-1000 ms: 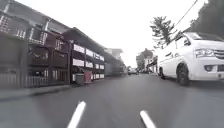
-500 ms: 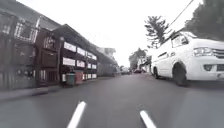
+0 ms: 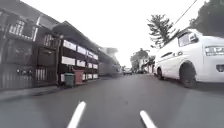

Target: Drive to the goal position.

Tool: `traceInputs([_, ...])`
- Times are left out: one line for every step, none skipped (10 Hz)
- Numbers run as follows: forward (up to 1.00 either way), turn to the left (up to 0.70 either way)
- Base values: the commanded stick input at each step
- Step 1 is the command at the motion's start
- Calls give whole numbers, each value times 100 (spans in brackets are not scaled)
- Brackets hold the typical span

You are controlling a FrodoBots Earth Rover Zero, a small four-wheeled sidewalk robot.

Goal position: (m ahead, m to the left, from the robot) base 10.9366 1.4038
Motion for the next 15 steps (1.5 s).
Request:
traceInputs([68, -16])
traceInputs([70, -34])
traceInputs([70, -35])
traceInputs([70, -35])
traceInputs([70, -35])
traceInputs([70, -35])
traceInputs([70, -35])
traceInputs([70, -35])
traceInputs([70, -35])
traceInputs([70, -35])
traceInputs([70, -35])
traceInputs([70, -35])
traceInputs([70, -24])
traceInputs([70, -6])
traceInputs([70, 0])
